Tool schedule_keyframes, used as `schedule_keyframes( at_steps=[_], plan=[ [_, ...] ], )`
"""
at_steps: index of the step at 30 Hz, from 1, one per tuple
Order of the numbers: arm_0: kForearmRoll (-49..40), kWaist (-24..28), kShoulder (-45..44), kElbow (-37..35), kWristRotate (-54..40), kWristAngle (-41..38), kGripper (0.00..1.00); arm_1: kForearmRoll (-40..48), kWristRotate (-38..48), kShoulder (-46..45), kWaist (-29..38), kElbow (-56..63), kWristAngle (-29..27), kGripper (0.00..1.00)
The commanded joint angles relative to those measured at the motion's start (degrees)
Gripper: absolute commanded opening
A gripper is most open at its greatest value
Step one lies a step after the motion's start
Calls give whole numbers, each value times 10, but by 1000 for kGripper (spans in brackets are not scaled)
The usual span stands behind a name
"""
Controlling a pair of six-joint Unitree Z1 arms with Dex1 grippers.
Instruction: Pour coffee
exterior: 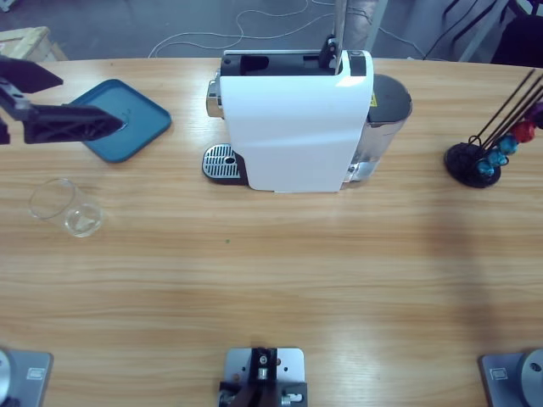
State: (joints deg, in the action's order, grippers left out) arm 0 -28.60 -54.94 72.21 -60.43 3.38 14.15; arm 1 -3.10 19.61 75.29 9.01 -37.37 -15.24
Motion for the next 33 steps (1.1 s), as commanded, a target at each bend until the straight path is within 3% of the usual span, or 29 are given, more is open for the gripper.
schedule_keyframes(
  at_steps=[1, 5, 9, 11, 16, 19, 22, 24, 31, 33],
  plan=[
    [6, -10, 26, 8, 3, 7, 996, -27, 16, -12, 10, 13, -23, 997],
    [6, -10, 24, 12, 3, 7, 996, -16, 16, 9, 10, 5, -27, 990],
    [5, -10, 23, 13, 3, 7, 996, -13, 13, 33, 10, -12, -26, 882],
    [6, -10, 24, 13, 3, 7, 996, -10, 7, 43, 10, -17, -22, 792],
    [6, -10, 25, 13, 3, 7, 996, -6, 0, 53, 9, -16, -5, 422],
    [6, -10, 26, 14, 3, 7, 996, 0, -4, 52, 7, -13, 3, 303],
    [6, -10, 29, 15, 3, 7, 996, -1, -9, 48, 7, -15, 6, 290],
    [6, -10, 29, 15, 3, 7, 996, -1, -13, 46, 6, -14, 7, 172],
    [6, -10, 23, 24, 4, 7, 996, -9, -14, 34, 6, -14, 11, 168],
    [6, -10, 23, 24, 5, 7, 996, -9, -17, 32, 5, -13, 12, 52]
  ],
)
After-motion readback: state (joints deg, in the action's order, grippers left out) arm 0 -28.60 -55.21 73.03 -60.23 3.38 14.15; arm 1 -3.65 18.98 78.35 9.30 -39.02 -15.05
